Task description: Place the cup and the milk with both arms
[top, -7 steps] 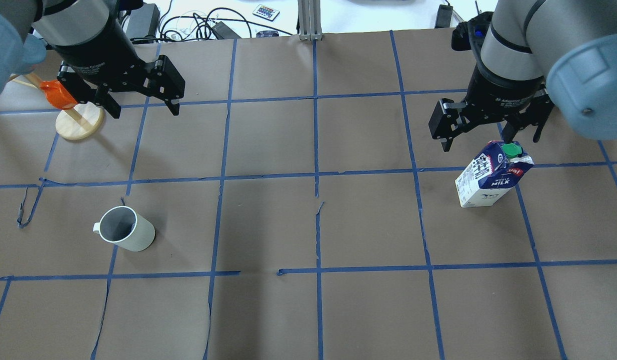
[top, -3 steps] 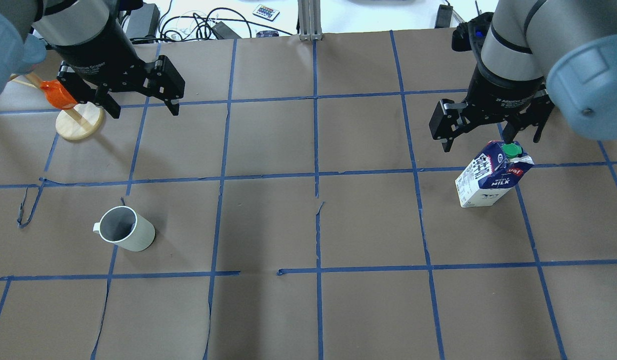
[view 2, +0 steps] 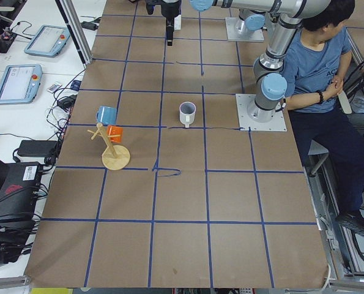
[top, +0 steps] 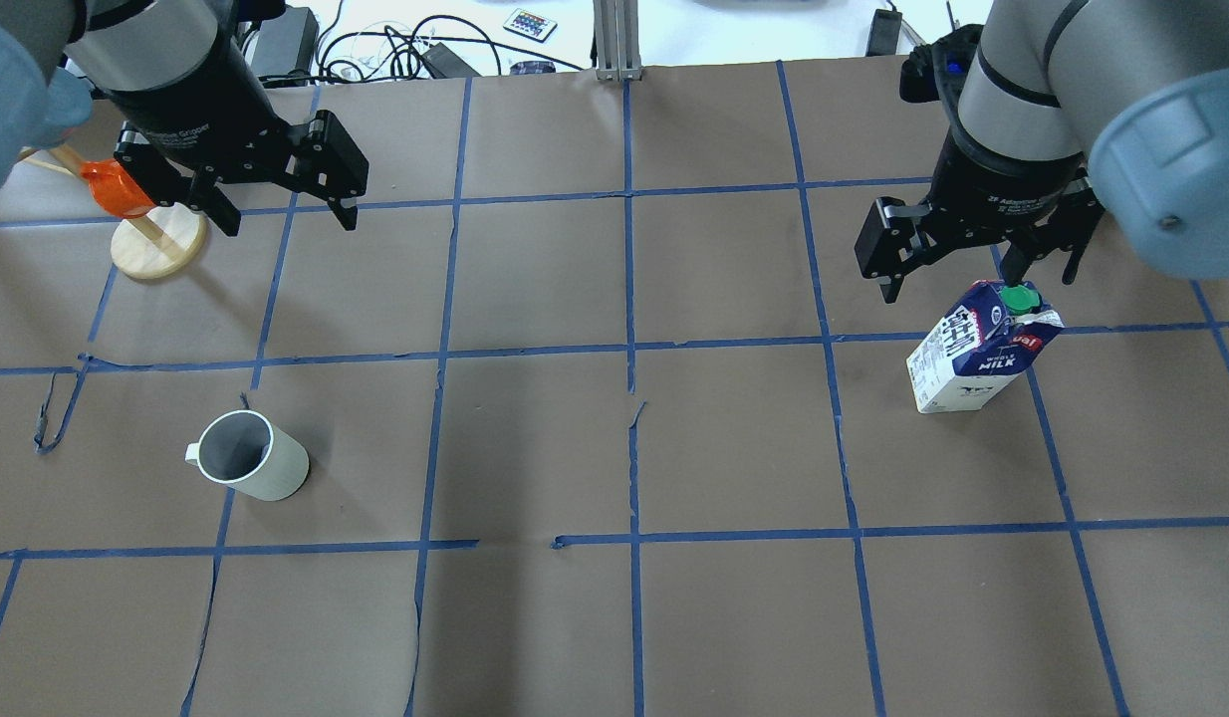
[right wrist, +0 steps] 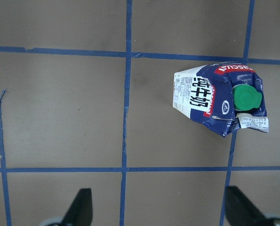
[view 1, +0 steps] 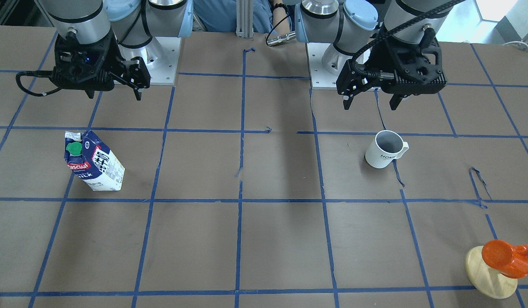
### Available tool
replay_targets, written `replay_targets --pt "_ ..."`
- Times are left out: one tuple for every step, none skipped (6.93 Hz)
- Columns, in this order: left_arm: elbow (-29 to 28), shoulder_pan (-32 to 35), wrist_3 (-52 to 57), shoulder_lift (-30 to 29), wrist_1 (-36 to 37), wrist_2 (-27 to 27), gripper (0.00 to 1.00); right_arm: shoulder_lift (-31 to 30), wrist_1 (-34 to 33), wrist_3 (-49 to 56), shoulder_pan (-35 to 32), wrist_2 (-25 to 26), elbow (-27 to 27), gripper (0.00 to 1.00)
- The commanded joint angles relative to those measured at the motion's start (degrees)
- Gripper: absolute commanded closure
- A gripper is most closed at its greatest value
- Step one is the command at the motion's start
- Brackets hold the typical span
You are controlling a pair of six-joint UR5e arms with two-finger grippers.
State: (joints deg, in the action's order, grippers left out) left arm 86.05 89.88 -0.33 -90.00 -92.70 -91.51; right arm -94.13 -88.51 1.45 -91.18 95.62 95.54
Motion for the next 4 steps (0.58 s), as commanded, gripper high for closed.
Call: replay_targets --pt "-0.1 0.0 1.7 -0.2 0.1 -0.9 0.0 0.1 0.0 0.0 0.0 0.0 0.0 0.0" --pt "-0.1 -0.1 1.7 -0.1 0.1 -0.9 0.0 0.1 0.0 0.0 0.0 0.0 0.0 0.0" --pt "0.1 0.1 1.6 -0.2 0.3 -1.0 0.0 0.1 -0.1 -0.1 0.0 0.0 0.0 0.0" --pt "0.8 0.1 1.6 0.1 0.8 -1.0 0.0 0.1 -0.1 -0.2 0.0 0.0 0.0 0.0"
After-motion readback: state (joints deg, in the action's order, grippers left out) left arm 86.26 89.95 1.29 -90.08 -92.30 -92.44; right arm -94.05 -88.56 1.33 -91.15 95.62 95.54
